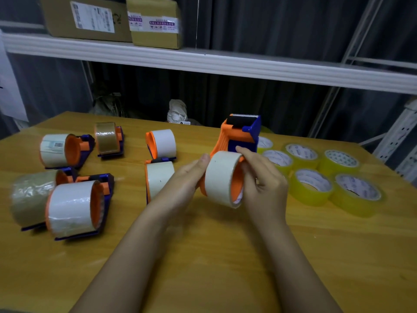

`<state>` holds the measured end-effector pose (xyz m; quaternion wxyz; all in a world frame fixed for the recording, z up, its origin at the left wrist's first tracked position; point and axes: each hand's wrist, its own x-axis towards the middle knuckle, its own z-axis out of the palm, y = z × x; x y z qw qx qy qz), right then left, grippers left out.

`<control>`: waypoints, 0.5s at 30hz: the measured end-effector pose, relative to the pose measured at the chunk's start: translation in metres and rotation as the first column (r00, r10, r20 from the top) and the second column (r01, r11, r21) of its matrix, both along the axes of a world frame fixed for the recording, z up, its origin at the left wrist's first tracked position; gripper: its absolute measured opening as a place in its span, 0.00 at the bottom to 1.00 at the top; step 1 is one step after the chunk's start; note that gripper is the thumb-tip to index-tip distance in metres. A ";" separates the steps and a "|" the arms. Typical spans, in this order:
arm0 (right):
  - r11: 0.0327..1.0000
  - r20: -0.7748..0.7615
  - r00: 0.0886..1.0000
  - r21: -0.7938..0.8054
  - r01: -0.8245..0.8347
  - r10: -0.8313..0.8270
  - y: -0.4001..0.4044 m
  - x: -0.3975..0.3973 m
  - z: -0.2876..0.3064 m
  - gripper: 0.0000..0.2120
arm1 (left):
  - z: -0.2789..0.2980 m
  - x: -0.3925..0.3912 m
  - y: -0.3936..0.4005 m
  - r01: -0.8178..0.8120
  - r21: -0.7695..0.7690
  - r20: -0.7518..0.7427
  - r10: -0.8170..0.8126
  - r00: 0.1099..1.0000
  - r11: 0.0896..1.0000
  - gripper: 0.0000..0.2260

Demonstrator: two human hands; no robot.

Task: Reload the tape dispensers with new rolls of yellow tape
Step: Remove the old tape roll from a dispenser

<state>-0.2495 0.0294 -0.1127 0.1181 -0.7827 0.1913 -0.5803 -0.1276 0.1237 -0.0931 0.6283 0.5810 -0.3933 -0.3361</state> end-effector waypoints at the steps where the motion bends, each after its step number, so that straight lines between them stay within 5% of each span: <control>1: 0.992 0.035 0.996 0.099 -0.080 0.076 0.002 0.000 0.002 0.16 | -0.002 -0.002 0.000 -0.017 -0.021 -0.010 0.017 1.000 1.000 0.23; 4: 0.820 0.118 0.937 0.457 -0.346 0.329 0.010 -0.002 0.008 0.16 | -0.005 -0.008 -0.003 -0.103 -0.087 -0.032 0.101 0.994 0.991 0.17; 7: 0.695 0.035 0.894 0.616 -0.371 0.446 0.014 0.001 0.003 0.32 | -0.005 -0.017 -0.003 -0.137 -0.152 0.074 0.150 0.986 0.979 0.14; 15: 0.865 -0.074 0.969 0.472 -0.174 0.235 0.020 0.007 -0.001 0.37 | -0.006 -0.021 -0.007 -0.213 -0.144 -0.104 0.200 0.974 0.966 0.15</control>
